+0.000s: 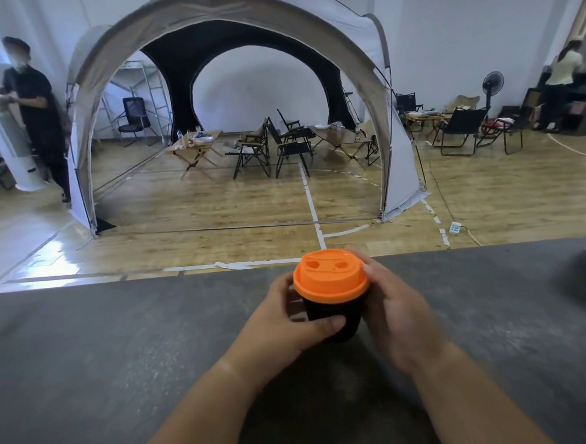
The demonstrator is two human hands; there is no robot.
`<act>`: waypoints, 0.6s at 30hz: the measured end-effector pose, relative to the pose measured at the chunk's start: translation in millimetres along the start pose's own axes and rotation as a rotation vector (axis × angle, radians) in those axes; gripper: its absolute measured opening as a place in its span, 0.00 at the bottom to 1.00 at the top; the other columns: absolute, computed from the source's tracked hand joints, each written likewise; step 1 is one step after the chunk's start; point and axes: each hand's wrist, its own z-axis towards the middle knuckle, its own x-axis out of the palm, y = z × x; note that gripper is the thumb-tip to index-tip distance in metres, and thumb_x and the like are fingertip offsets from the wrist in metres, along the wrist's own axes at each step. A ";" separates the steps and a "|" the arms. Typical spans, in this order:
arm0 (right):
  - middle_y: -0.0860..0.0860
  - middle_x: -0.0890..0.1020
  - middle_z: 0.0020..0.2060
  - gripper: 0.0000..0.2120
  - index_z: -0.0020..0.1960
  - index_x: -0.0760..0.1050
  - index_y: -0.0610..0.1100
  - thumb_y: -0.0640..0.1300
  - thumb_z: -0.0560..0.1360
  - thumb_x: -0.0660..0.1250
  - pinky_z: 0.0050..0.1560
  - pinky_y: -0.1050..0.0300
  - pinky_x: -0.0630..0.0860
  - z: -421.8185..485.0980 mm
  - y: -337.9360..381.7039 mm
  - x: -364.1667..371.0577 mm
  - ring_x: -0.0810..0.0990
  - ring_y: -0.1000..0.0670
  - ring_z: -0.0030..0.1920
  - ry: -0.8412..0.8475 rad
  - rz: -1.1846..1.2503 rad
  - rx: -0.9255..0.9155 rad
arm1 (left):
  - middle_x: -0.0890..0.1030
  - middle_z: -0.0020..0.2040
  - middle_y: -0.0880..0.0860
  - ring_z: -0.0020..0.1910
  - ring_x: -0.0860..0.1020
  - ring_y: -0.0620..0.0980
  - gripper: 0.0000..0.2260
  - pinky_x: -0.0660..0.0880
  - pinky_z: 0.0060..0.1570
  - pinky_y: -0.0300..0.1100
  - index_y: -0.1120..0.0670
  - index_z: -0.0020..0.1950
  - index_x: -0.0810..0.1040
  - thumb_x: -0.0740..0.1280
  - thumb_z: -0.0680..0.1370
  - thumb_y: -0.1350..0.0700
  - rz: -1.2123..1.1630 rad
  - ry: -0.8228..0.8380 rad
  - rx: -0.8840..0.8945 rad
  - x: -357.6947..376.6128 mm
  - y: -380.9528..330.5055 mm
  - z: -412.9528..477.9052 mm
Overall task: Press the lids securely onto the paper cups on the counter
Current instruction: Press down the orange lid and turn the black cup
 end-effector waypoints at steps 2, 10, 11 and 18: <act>0.46 0.81 0.63 0.22 0.71 0.72 0.44 0.47 0.78 0.59 0.73 0.44 0.67 -0.1 -3.3 -0.1 0.77 0.47 0.66 0.013 -0.011 0.026 | 0.75 0.60 0.37 0.59 0.74 0.34 0.39 0.71 0.55 0.31 0.38 0.67 0.63 0.81 0.63 0.49 0.097 0.011 0.041 -0.9 3.0 0.9; 0.41 0.79 0.66 0.33 0.71 0.71 0.41 0.63 0.80 0.47 0.71 0.42 0.65 -12.6 -7.4 39.9 0.75 0.43 0.69 0.129 0.265 0.067 | 0.82 0.51 0.38 0.51 0.77 0.30 0.26 0.74 0.50 0.28 0.41 0.54 0.74 0.82 0.63 0.57 0.018 -0.138 0.137 -28.5 -25.2 -18.9; 0.40 0.75 0.69 0.36 0.74 0.67 0.40 0.65 0.81 0.45 0.74 0.41 0.61 -16.5 -10.7 57.2 0.72 0.42 0.72 0.177 0.321 0.092 | 0.82 0.50 0.36 0.51 0.77 0.29 0.25 0.74 0.48 0.26 0.41 0.53 0.75 0.81 0.63 0.58 0.006 -0.162 0.164 -41.3 -28.7 -26.6; 0.36 0.54 0.77 0.42 0.78 0.50 0.37 0.70 0.79 0.42 0.80 0.48 0.48 -37.5 -57.1 236.3 0.54 0.39 0.79 0.552 0.552 0.302 | 0.81 0.58 0.48 0.56 0.81 0.42 0.44 0.77 0.59 0.47 0.38 0.67 0.64 0.81 0.55 0.46 -0.058 -0.576 0.193 -179.6 -6.5 -131.9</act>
